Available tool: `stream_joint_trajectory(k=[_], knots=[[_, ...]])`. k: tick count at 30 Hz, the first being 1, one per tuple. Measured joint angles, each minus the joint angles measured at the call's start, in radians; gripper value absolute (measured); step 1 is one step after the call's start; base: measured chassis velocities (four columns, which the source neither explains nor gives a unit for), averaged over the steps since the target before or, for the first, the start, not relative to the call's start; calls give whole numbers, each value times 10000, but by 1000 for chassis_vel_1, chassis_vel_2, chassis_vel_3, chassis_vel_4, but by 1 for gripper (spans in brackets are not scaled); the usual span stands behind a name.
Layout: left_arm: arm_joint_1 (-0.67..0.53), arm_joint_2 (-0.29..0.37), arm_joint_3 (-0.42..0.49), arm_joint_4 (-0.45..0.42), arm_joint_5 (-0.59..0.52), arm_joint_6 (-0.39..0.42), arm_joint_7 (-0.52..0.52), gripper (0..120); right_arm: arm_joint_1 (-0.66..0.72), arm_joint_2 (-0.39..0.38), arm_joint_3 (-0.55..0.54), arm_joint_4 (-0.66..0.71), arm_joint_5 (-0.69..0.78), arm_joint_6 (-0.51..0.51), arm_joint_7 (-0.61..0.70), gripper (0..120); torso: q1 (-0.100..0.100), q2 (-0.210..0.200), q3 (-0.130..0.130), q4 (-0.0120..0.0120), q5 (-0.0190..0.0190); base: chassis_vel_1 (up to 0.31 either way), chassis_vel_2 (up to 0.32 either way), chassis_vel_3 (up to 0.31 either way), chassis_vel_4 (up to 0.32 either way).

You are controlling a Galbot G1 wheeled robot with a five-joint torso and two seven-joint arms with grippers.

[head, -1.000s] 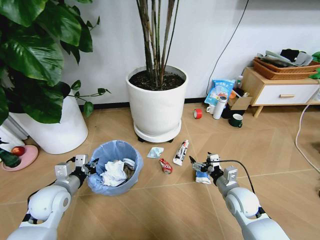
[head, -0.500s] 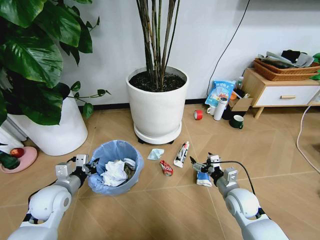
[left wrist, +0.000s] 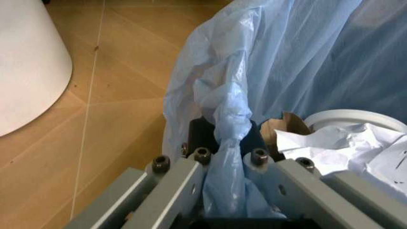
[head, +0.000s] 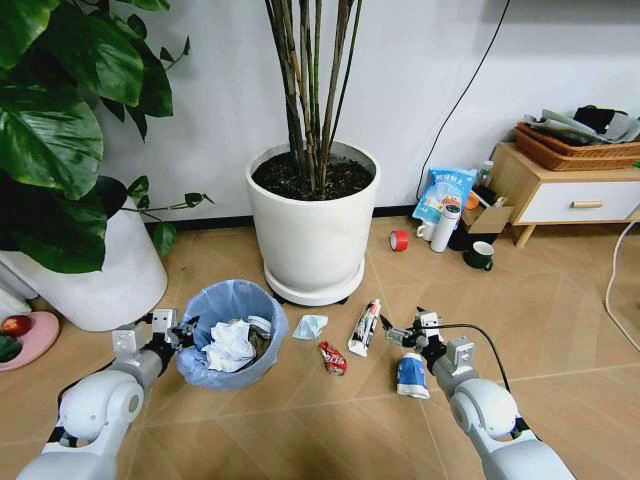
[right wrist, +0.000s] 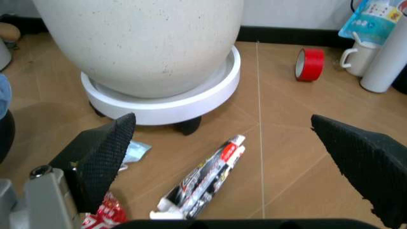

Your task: Pick up the trash bin and place the garbage on the floor into it.

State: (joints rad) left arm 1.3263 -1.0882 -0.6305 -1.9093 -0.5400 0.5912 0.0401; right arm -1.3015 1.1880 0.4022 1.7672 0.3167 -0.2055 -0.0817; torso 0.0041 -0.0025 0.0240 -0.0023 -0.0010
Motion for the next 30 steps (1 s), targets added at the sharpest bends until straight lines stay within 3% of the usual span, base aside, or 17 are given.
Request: stream_joint_trajectory(k=[9, 16, 30], knots=[[191, -79, -138, -82, 21, 1, -3, 0, -431, -36, 333, -254, 58, -119, 12, 100, -1, 0, -1, 1, 2, -30, 47, 38, -38], [288, -140, -203, -174, 24, 2, -4, 0, -703, 182, 745, -1443, -8, 25, -90, 100, -2, 0, -2, -1, 1, 0, 0, 0, 0], [347, 10, -117, -318, 11, 43, -57, 0, -76, 923, 563, -3833, -457, 357, -340, 100, -1, 0, -1, 1, 2, 0, 0, 0, 0]])
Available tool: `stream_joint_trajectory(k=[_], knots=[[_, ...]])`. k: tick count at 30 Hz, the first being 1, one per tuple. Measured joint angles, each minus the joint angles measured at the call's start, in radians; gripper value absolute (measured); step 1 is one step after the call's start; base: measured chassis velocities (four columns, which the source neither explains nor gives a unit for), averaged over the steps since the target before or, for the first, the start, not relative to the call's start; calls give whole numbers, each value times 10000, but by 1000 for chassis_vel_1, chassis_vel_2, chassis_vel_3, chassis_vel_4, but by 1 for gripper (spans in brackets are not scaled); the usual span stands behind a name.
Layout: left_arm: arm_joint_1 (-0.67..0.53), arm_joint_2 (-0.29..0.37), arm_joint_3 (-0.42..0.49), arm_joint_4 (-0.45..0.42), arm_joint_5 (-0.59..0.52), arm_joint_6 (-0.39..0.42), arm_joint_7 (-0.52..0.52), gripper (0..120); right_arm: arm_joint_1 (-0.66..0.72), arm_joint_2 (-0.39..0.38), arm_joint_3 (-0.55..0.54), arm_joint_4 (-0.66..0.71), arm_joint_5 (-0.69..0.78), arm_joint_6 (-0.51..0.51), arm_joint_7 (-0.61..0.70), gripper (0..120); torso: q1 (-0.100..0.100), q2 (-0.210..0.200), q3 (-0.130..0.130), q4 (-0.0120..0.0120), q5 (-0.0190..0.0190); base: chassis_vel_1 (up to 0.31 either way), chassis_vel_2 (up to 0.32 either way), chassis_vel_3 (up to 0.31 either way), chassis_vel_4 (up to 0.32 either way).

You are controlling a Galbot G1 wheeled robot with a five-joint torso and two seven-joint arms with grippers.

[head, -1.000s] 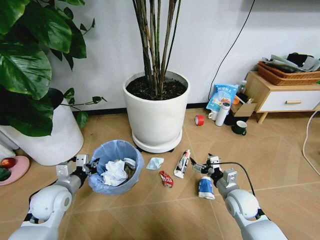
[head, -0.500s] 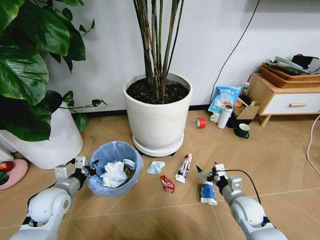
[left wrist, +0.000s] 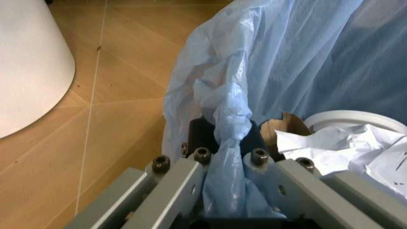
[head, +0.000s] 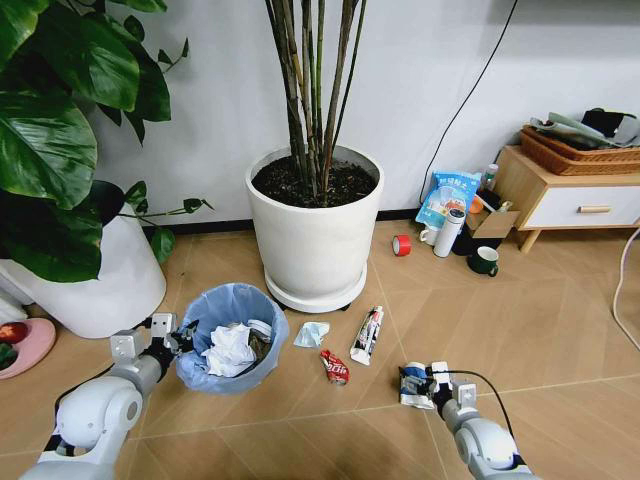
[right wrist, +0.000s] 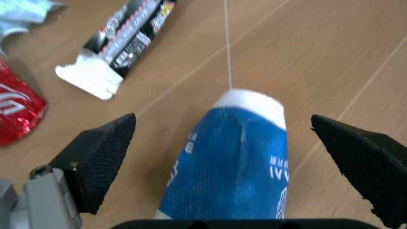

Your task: Pick up the trash bin and place the garbage on the floor into it.

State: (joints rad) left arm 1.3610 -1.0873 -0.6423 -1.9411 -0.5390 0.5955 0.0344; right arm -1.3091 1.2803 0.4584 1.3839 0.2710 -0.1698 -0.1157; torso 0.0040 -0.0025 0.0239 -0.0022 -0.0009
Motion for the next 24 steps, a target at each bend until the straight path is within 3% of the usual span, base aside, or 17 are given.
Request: stream_joint_trajectory(k=[12, 24], knots=[[-80, -60, 61, 93, 3, -8, -6, 0, 237, 72, 57, -736, -118, 131, -76, 99, 0, 0, 0, 0, -1, 0, 0, 0, 0], [-136, -59, 75, 173, -17, -8, -22, 0, 531, 273, 193, -1613, -609, 439, -258, 54, 0, 0, -1, -1, -5, 0, 0, 0, 0]])
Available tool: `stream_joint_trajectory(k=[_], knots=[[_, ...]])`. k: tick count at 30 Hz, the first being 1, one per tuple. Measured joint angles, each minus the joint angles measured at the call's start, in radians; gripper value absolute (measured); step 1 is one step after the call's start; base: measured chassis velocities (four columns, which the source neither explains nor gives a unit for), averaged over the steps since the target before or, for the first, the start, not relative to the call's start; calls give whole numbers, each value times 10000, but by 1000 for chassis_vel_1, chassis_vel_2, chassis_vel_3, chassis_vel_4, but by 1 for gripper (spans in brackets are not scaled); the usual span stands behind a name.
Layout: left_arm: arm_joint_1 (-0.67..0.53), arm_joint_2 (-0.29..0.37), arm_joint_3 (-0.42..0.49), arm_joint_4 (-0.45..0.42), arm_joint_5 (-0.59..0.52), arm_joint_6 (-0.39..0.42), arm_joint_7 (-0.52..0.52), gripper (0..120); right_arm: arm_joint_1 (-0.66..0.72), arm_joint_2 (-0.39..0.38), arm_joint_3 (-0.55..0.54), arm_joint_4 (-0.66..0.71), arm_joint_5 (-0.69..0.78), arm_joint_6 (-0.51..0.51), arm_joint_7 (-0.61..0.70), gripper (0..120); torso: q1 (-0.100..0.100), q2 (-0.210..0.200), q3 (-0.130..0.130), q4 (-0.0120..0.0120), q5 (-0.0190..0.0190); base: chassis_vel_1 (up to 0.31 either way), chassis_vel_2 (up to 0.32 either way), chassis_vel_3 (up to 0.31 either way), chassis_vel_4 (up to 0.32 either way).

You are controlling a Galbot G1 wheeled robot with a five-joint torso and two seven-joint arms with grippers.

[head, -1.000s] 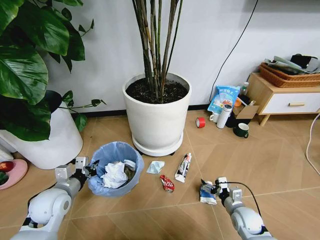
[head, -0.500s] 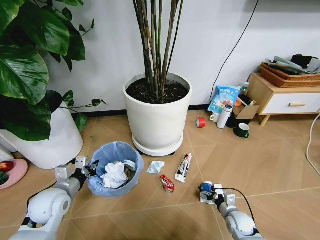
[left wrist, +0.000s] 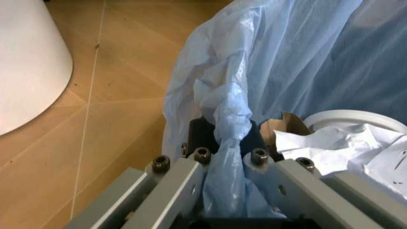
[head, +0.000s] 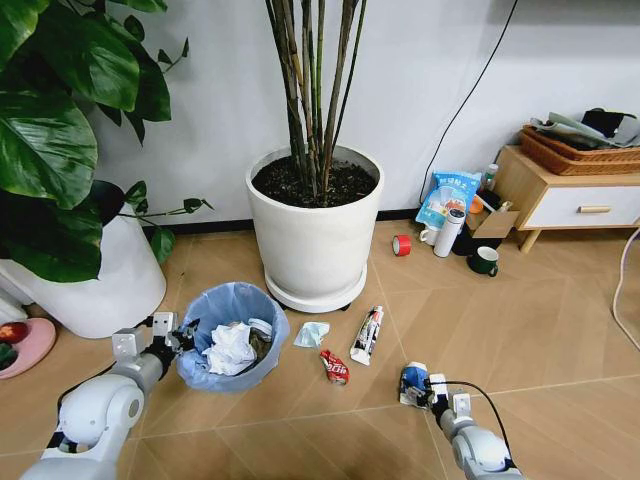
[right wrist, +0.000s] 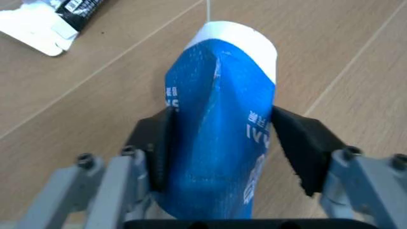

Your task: Pick up the trash bin and place the garbage on the floor into it.

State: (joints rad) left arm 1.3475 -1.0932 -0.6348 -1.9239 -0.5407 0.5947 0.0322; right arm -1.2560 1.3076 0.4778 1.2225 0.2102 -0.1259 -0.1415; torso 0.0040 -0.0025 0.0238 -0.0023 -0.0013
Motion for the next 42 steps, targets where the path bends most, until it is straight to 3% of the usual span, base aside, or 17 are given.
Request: stream_joint_trajectory(k=[20, 32, 36, 42], knots=[[-14, 174, -130, 42, -111, 3, 57, 0, 67, 144, 190, 231, 13, -76, 31, 10, 1, -3, 3, 1, 12, 0, 0, 0, 0], [142, 281, -292, -19, -171, -9, 81, 0, -227, -447, 161, 2993, 720, -516, 13, 8, 1, -2, 2, 0, 5, 0, 0, 0, 0], [173, 321, -313, -54, -172, -18, 88, 0, -126, -1128, -507, 4755, 1626, -930, 167, 8, 1, -3, 2, 0, 7, 0, 0, 0, 0], [173, 394, -313, -87, -210, -19, 93, 0, 429, -2037, -1292, 5752, 2452, -1266, 380, 8, 1, -2, 2, -2, 4, 0, 0, 0, 0]])
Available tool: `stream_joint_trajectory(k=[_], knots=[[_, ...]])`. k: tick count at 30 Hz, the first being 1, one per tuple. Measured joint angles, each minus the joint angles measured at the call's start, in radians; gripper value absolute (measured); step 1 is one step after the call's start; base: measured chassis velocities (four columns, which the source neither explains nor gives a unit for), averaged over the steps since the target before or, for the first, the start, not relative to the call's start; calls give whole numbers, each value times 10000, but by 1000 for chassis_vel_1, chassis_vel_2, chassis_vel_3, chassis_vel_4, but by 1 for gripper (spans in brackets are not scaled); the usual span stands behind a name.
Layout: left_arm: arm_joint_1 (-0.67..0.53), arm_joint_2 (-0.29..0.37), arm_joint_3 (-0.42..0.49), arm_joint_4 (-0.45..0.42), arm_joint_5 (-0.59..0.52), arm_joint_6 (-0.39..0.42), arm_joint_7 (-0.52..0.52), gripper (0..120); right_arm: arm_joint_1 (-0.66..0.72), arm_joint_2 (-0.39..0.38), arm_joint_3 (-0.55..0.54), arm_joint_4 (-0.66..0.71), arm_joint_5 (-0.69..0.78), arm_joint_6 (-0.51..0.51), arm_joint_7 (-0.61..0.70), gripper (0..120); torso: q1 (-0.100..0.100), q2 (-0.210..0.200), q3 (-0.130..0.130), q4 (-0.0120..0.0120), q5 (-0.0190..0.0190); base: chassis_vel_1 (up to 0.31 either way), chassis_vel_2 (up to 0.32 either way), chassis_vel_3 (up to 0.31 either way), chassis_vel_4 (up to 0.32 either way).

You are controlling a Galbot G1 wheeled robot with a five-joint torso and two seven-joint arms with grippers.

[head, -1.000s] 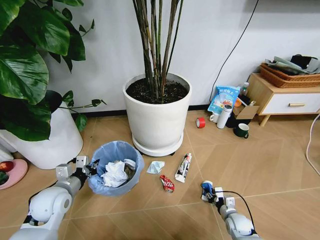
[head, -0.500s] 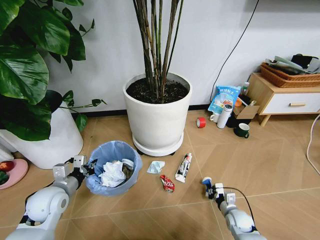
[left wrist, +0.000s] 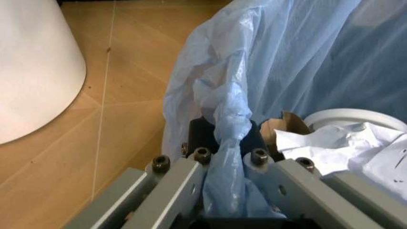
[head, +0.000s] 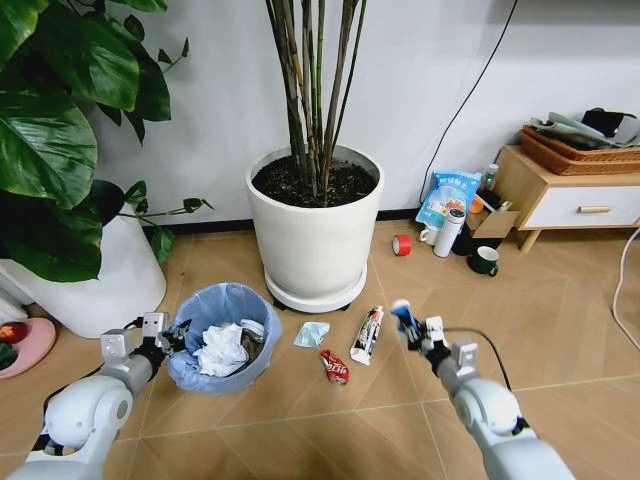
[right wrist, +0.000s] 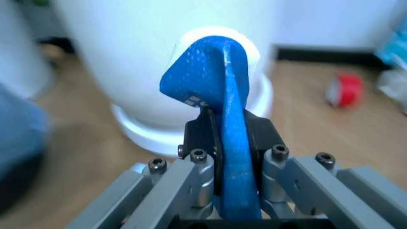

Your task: Pick up the trash bin and place the garbage on the floor into it.

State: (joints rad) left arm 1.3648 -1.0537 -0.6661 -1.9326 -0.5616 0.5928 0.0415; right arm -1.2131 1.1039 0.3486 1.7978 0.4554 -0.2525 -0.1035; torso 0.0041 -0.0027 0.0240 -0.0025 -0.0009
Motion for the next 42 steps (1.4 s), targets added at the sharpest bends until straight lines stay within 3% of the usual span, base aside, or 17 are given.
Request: stream_joint_trajectory(k=[2, 4, 6, 13, 25, 33, 42], knots=[[-8, 88, 2, -57, -93, 0, 24, 0, 700, -695, -836, 660, 656, -287, 80, 8, -1, 2, -2, 4, -7, 0, 0, 0, 0], [-24, 120, 8, -57, -125, -7, 51, 0, 884, -827, -1078, 794, 816, -360, 86, 8, -1, 1, 0, 3, -6, 0, 0, 0, 0], [-191, 290, 62, -35, -327, -95, 116, 0, 1595, -1161, -1983, 1282, 1448, -522, 183, 8, -1, 1, -1, 5, 0, 0, 0, 0, 0], [-588, 658, 193, 12, -790, -90, 141, 0, 2830, -1174, -3207, 1604, 2447, -581, 358, 8, 0, 1, 1, 1, -1, 0, 0, 0, 0], [-1163, 1588, 496, 235, -1546, 149, 241, 0, 5104, -236, -4992, 1491, 3448, -687, 448, 8, 0, 1, 0, 3, -2, 0, 0, 0, 0], [-1282, 1366, 534, 167, -2885, 498, -355, 0, 5598, 704, -6022, 887, 3199, -688, 435, 8, 0, 2, 0, 4, -3, 0, 0, 0, 0], [-1203, 1242, 494, 39, -3308, 641, -751, 0, 5748, 1381, -6342, 161, 2509, -604, 439, 8, 0, 2, 0, 4, -1, 0, 0, 0, 0]])
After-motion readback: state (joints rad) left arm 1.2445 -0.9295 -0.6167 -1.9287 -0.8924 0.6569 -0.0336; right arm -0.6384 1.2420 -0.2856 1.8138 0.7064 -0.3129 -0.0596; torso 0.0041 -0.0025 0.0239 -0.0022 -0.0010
